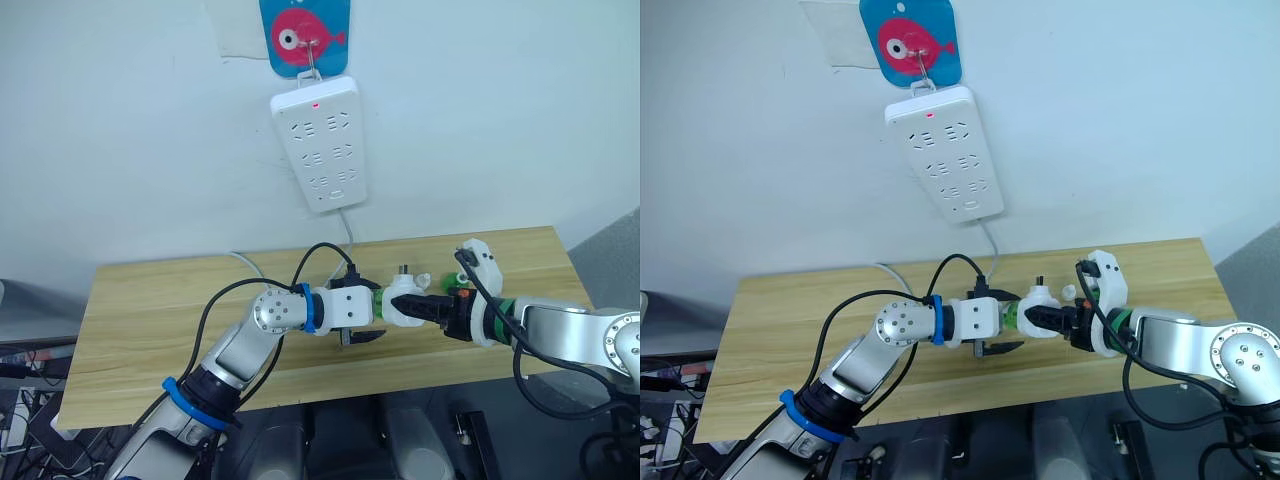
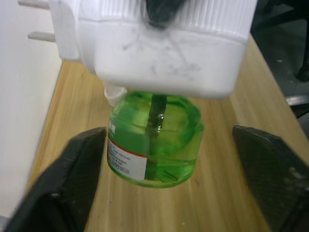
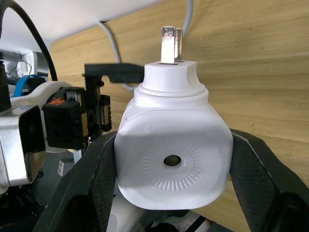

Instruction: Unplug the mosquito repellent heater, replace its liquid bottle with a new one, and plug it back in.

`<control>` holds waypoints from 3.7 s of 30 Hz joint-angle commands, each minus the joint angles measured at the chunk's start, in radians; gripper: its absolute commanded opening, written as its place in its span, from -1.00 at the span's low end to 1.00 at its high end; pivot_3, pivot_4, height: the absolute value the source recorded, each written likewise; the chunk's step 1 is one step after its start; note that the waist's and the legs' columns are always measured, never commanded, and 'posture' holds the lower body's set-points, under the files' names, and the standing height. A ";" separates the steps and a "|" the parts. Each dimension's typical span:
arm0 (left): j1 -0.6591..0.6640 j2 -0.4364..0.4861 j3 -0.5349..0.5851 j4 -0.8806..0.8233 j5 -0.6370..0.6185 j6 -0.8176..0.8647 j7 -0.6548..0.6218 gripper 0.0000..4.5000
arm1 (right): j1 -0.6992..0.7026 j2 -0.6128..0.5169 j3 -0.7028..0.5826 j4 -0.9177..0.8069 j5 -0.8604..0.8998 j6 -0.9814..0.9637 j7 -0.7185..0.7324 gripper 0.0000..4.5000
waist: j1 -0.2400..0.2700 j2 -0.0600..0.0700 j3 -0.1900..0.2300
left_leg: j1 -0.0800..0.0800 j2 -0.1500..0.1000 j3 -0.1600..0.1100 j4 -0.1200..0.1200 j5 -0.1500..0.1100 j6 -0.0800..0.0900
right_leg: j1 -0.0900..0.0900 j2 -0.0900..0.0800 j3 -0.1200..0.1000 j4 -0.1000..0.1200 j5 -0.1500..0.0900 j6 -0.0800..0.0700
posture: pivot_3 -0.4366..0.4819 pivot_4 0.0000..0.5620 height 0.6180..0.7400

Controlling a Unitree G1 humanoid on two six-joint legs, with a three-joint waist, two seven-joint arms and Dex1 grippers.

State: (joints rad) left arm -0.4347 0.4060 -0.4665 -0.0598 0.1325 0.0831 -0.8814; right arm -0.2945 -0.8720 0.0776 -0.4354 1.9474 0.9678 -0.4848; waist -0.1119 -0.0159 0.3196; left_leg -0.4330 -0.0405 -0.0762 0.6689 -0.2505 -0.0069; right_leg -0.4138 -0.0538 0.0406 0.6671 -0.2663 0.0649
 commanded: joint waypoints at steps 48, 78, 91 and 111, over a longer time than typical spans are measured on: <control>0.159 -0.320 0.206 -0.058 -0.411 -0.023 0.114 0.01 | 0.260 0.351 0.032 -0.527 -1.122 -0.304 0.239 0.99 | -0.032 0.000 -0.025 | -0.001 -0.001 0.002 0.009 -0.001 0.001 | -0.002 0.001 0.003 0.011 -0.001 0.001 | -0.76 -0.08 1.00; 0.222 -0.215 0.247 -0.166 -0.483 0.060 0.110 0.99 | 0.225 0.480 -0.016 -0.438 -1.313 -0.277 0.403 0.31 | -0.032 0.000 -0.028 | 0.000 -0.001 0.002 0.009 -0.001 0.001 | -0.002 0.001 0.003 0.011 -0.001 0.001 | -0.67 -0.01 1.00; 0.117 0.043 0.544 -0.171 -0.600 0.152 0.101 1.00 | 0.179 0.442 -0.076 -0.425 -1.324 -0.256 0.523 0.31 | -0.024 0.000 -0.028 | 0.000 -0.002 0.002 0.009 -0.001 0.001 | -0.004 0.001 0.003 0.012 -0.001 0.001 | -0.58 0.02 1.00; -0.157 -0.035 0.506 0.193 -0.553 -0.006 -0.016 1.00 | 0.101 0.512 -0.056 -0.455 -1.307 -0.171 0.501 0.31 | -0.001 -0.002 -0.030 | 0.000 -0.004 0.001 0.011 0.000 0.000 | -0.004 0.000 0.001 0.013 0.000 0.002 | -0.63 -0.13 1.00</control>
State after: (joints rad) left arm -0.5887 0.3703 0.0452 0.1944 -0.3881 0.0596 -0.8746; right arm -0.1796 -0.3658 0.0239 -0.8319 0.6391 0.8036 0.0149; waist -0.1130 -0.0174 0.2895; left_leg -0.4336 -0.0442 -0.0741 0.6791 -0.2506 -0.0069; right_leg -0.4186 -0.0535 0.0427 0.6802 -0.2668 0.0667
